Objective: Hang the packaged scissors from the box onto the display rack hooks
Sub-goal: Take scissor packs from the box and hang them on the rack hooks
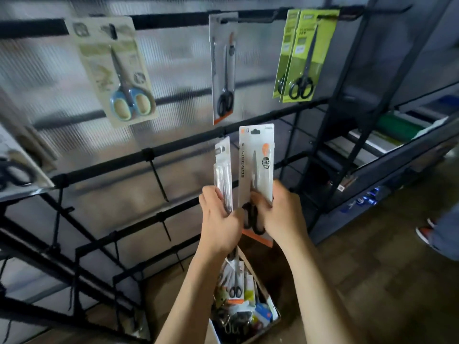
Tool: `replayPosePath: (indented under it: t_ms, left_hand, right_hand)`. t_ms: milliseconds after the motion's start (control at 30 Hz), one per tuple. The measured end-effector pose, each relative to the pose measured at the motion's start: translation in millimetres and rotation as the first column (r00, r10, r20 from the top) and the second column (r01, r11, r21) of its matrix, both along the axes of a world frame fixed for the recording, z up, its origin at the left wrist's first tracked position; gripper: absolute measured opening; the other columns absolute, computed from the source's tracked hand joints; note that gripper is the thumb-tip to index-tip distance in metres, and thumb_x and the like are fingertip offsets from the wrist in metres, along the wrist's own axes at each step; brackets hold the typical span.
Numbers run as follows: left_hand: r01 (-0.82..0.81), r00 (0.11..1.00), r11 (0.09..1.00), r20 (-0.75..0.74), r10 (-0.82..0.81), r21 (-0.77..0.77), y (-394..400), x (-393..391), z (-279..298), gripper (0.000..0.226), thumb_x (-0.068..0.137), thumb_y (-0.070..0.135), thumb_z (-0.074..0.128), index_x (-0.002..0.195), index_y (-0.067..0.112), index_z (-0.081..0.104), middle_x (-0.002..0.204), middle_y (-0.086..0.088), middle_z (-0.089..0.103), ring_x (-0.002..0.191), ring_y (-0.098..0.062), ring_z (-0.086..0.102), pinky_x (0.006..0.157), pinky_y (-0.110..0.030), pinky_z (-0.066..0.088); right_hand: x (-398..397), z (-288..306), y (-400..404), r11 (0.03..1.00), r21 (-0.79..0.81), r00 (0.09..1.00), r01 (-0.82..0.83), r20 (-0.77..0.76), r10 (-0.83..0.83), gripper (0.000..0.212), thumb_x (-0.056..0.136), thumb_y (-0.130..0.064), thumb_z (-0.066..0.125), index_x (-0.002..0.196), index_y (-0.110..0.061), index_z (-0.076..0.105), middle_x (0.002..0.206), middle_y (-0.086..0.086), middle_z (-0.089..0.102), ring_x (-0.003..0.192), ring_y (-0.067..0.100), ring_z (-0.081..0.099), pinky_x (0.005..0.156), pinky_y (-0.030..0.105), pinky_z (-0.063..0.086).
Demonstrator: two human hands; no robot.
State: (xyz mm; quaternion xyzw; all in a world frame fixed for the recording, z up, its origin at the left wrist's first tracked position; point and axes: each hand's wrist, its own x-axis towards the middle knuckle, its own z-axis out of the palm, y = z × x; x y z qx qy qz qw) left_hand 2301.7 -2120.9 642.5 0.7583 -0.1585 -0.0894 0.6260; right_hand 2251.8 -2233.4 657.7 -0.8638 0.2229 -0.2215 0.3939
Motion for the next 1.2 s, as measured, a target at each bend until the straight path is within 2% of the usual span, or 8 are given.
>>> replayPosePath:
  t_ms: [167,333,467,600,767,867,933,1200]
  left_hand:
    - [-0.107,0.993,0.994,0.049,0.106,0.013,8.9,5.0,12.8,0.039,0.052,0.036,0.061,0.071,0.036,0.027,0.085,-0.002,0.038,0.079,-0.024,0.041,0.063,-0.044,0.044]
    - [-0.227,0.966,0.972,0.138,0.217,0.067,13.5,11.0,32.0,0.058,0.057,0.048,0.080,0.082,0.023,0.034,0.092,0.004,0.036,0.087,-0.013,0.037,0.071,-0.022,0.038]
    - [-0.283,0.952,0.954,0.152,0.266,0.100,15.5,15.1,42.8,0.070,0.050,0.075,0.065,0.092,0.026,0.038,0.099,0.009,0.034,0.096,-0.006,0.031,0.084,-0.015,0.029]
    - [-0.347,0.916,0.937,0.203,0.347,-0.033,13.7,21.2,48.6,0.011,0.094,0.033,0.047,0.093,0.021,0.047,0.097,0.006,0.046,0.104,-0.007,0.032,0.090,-0.017,0.028]
    - [-0.428,0.793,0.898,0.435,0.427,-0.101,18.3,22.9,60.2,0.043,0.085,-0.010,0.030,0.095,0.028,0.046,0.095,0.006,0.050,0.095,0.003,0.038,0.081,-0.007,0.033]
    - [-0.426,0.779,0.890,0.435,0.452,-0.163,21.4,26.6,71.5,0.049,0.087,-0.004,0.035,0.097,0.043,0.044,0.072,0.003,0.049,0.069,-0.020,0.049,0.065,-0.029,0.043]
    - [-0.439,0.755,0.876,0.446,0.481,-0.200,17.8,24.3,82.6,0.042,0.093,-0.002,0.044,0.105,0.038,0.042,0.065,-0.003,0.049,0.056,-0.015,0.050,0.055,-0.027,0.043]
    - [-0.513,0.722,0.814,0.378,0.580,-0.271,-8.0,14.3,108.2,0.019,0.095,0.014,0.048,0.111,0.018,0.056,0.086,0.000,0.064,0.069,-0.006,0.058,0.064,-0.017,0.047]
  right_hand:
    - [9.4,14.6,10.9,0.999,-0.007,0.998,-0.045,0.036,0.045,0.026,0.093,-0.023,0.058,0.117,-0.013,0.059,0.109,0.002,0.068,0.095,0.014,0.065,0.064,0.009,0.041]
    - [15.6,24.9,7.5,0.994,0.028,0.994,-0.104,0.049,0.102,0.030,0.093,-0.024,0.058,0.121,-0.015,0.058,0.111,0.002,0.068,0.101,0.018,0.065,0.073,0.018,0.045]
    - [23.4,30.4,0.0,0.985,0.069,0.986,-0.156,0.063,0.152,0.026,0.094,-0.027,0.057,0.119,-0.022,0.058,0.102,-0.008,0.065,0.089,0.005,0.063,0.063,0.004,0.040]
    - [33.5,32.8,-7.5,0.977,0.080,0.975,-0.199,0.120,0.188,0.012,0.091,-0.023,0.060,0.103,-0.019,0.058,0.085,-0.015,0.062,0.067,-0.010,0.058,0.053,0.001,0.039]
    - [44.9,34.3,-15.5,0.968,0.098,0.957,-0.233,0.198,0.210,0.019,0.091,-0.018,0.060,0.109,-0.017,0.053,0.091,-0.011,0.060,0.068,-0.015,0.053,0.055,-0.001,0.037]
    - [48.4,36.2,-20.8,0.940,0.146,0.928,-0.308,0.265,0.263,0.024,0.093,-0.013,0.058,0.116,-0.017,0.053,0.101,-0.014,0.063,0.082,-0.020,0.056,0.069,-0.001,0.042]
    - [50.0,40.7,-27.9,0.928,0.198,0.920,-0.315,0.304,0.248,0.017,0.094,-0.015,0.056,0.109,-0.022,0.057,0.099,-0.018,0.065,0.086,-0.016,0.059,0.073,0.004,0.046]
    - [53.5,72.4,-67.7,0.946,0.241,0.887,-0.216,0.454,0.087,0.023,0.091,-0.030,0.059,0.084,-0.009,0.063,0.080,-0.001,0.070,0.080,0.007,0.066,0.069,0.023,0.052]
